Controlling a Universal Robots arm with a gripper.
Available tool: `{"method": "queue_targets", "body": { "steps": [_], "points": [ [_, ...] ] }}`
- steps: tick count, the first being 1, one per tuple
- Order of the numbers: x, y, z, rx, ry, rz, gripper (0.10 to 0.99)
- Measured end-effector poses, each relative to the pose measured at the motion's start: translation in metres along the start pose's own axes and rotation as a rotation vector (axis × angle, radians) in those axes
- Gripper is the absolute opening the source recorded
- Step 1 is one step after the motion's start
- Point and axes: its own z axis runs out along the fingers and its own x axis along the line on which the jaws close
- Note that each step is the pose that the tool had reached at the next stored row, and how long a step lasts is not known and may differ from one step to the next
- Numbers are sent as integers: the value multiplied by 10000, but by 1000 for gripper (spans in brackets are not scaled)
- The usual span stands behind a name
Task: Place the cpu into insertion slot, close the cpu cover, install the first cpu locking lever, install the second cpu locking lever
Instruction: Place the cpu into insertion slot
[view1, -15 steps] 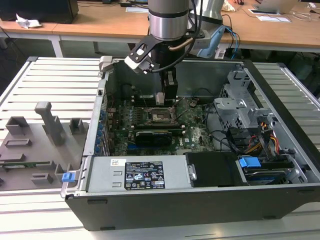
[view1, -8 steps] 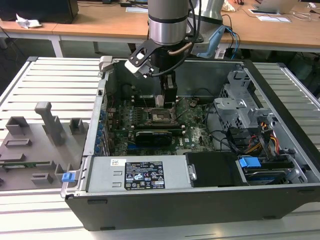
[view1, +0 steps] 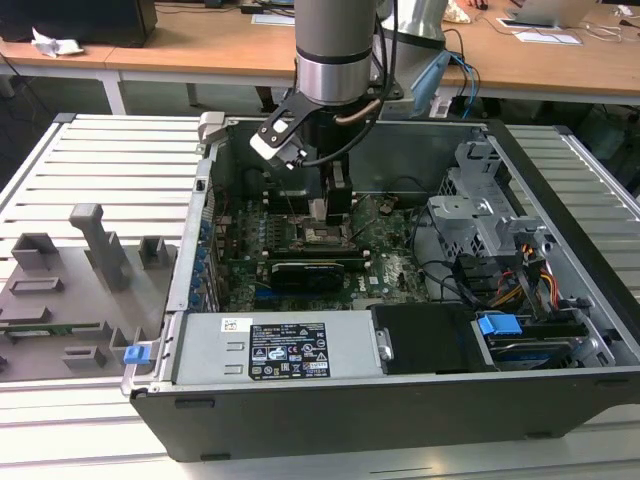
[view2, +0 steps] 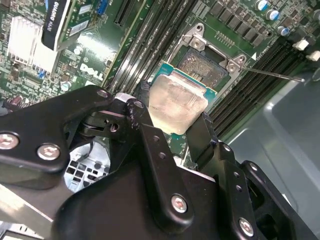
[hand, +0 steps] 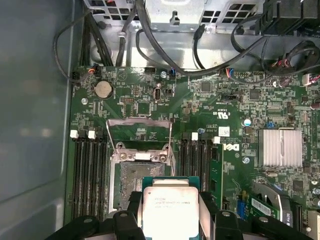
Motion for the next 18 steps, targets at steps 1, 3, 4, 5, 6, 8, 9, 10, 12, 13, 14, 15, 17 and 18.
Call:
{"method": "queue_targets", "body": {
  "steps": [1,3,4,5,6,8,9,10,12,13,14,15,17,18],
  "points": [
    [3,-1,17,0,1,1,537],
    [30,-5,68,0,-1,-1,537],
    [44,-7,85,1,-2,-2,537],
    [67,-10,113,0,0,-1,537],
    [88,-11,143,-1,1,-1,537],
    [102,-14,179,0,0,8,537],
    [104,-18,207,-1,-7,90,537],
    [113,-21,230,-3,-13,168,537],
    [121,-23,265,-3,-12,169,537],
    [126,-25,289,-3,-11,170,537],
    [130,-28,302,-3,-12,170,537],
    [137,-34,318,-3,-12,169,537],
    [152,-47,350,-3,-11,169,537],
    [158,-53,361,-2,-12,168,537]
  ]
}}
